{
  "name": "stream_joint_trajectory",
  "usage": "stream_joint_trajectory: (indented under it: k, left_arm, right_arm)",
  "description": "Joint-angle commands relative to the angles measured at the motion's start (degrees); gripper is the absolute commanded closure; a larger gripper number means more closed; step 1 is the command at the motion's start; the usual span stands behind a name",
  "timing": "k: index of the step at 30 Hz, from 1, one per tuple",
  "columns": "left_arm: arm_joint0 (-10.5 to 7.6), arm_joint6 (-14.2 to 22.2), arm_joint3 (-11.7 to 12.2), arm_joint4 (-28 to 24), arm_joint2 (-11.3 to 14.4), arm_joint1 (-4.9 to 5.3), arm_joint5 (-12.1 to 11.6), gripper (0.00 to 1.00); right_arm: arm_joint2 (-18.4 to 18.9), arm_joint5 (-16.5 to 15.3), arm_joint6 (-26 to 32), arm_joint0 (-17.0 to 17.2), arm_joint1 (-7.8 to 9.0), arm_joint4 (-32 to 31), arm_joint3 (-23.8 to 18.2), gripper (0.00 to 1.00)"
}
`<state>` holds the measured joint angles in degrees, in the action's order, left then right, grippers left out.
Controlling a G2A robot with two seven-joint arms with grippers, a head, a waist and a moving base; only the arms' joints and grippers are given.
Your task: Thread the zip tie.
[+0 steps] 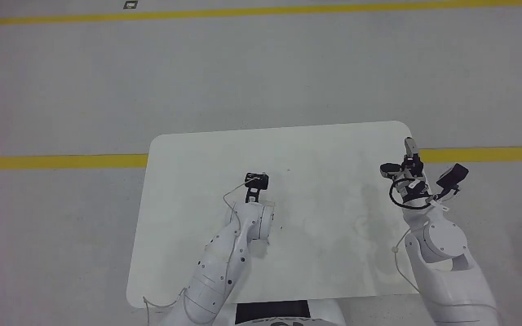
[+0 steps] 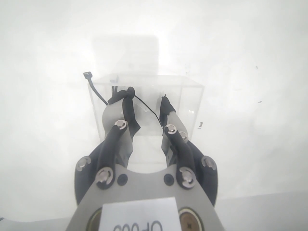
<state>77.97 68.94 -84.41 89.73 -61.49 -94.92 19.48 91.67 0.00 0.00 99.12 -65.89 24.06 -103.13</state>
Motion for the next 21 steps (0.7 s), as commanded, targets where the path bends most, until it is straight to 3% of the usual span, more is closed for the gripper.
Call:
stream_joint_trajectory:
  k: [1,5,13,21]
  left_arm:
    - [0.09,-0.07,-0.01,0.23,-0.27,-0.27,0.0,0.77]
    - [0.08,0.01,0.28,0.23,-0.68,-0.62,0.0,0.78]
    - [-0.38,0.14,1.57,0.23,-0.89,-0.97,0.0,1.0]
    - [-0.53,0.2,1.61,0.23,-1.23,-0.88,0.0,1.0]
  right_arm:
    - [0.0,0.0,0.0,0.0,0.0,0.0,0.0,0.0]
    - [0.0,0.0,0.0,0.0,0.0,0.0,0.0,0.0]
    - [0.0,0.0,0.0,0.0,0.0,0.0,0.0,0.0]
    - [0.0,0.0,0.0,0.0,0.0,0.0,0.0,0.0]
